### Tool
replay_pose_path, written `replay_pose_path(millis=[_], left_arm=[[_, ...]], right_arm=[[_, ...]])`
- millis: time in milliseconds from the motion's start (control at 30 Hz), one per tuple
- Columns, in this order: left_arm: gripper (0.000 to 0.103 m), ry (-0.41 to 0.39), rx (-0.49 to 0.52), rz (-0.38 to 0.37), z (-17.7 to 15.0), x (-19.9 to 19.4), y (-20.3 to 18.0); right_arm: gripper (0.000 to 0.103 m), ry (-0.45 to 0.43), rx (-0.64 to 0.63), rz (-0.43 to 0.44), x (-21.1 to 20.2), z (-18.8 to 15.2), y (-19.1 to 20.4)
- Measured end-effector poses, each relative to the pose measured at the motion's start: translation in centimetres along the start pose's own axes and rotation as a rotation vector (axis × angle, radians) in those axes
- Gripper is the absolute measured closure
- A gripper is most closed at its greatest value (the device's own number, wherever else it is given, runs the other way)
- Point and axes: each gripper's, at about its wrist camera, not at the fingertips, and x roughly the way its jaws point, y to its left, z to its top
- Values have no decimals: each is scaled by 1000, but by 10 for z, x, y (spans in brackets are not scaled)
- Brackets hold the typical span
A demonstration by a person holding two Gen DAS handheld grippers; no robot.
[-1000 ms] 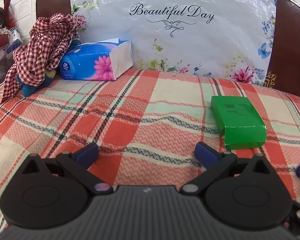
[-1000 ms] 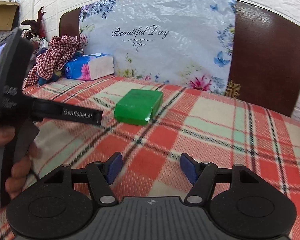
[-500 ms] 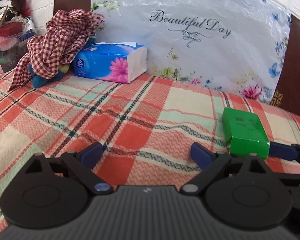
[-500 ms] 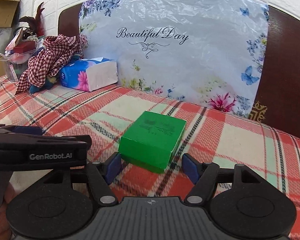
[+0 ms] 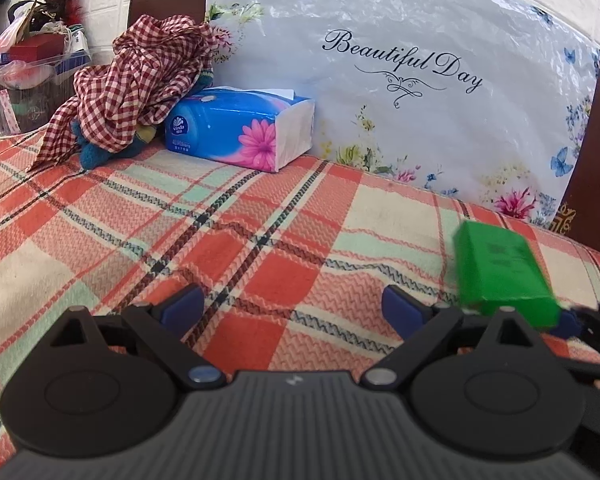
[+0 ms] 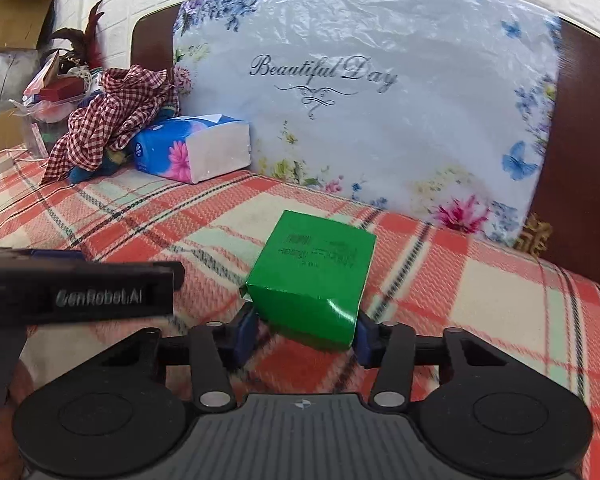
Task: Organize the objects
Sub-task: 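Move the right gripper to the green box and grasp it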
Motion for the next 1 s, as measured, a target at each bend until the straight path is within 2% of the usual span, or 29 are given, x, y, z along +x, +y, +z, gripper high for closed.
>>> replay_pose_path(millis=[33, 67, 200, 367, 433, 467, 500, 567, 633, 700, 767, 867, 900, 967, 1000], left_arm=[[6, 1, 4, 4, 0, 0, -1], [6, 4, 10, 8, 0, 1, -2], [6, 15, 40, 31, -1, 3, -7], [5, 23, 83, 59, -2, 2, -13], [5, 23, 87, 68, -3, 0, -14], [5, 23, 88, 73, -4, 0, -15], [5, 22, 89, 77, -4, -2, -15], [5, 20, 86, 78, -6, -3, -14], [5, 22, 81, 75, -6, -2, -13], [5, 20, 81, 72, -6, -2, -14], [5, 20, 81, 64, -5, 0, -14], [4, 20, 77, 57, -5, 1, -14], [4, 19, 76, 57, -4, 1, -15], [4, 19, 73, 55, -4, 2, -15], [4, 20, 73, 55, -4, 2, -15]], right_arm=[[76, 3, 6, -7, -8, -5, -4], [101, 7, 12, -14, -17, -12, -9], [100, 27, 52, -65, -62, -45, -38], [100, 45, 160, -140, -122, -87, -78], [94, 43, 180, -149, -136, -94, -86], [80, 40, 190, -146, -137, -95, -89], [59, 39, 200, -147, -136, -94, -91], [41, 26, 192, -151, -130, -88, -91], [35, 1, 166, -134, -117, -77, -89], [23, -27, 131, -128, -102, -65, -84], [21, -52, 89, -134, -83, -51, -81], [23, -45, 61, -169, -51, -33, -81], [27, -33, 65, -177, -41, -28, -84], [43, 32, 90, -148, -23, -24, -89], [44, 21, 102, -132, -23, -23, -92]])
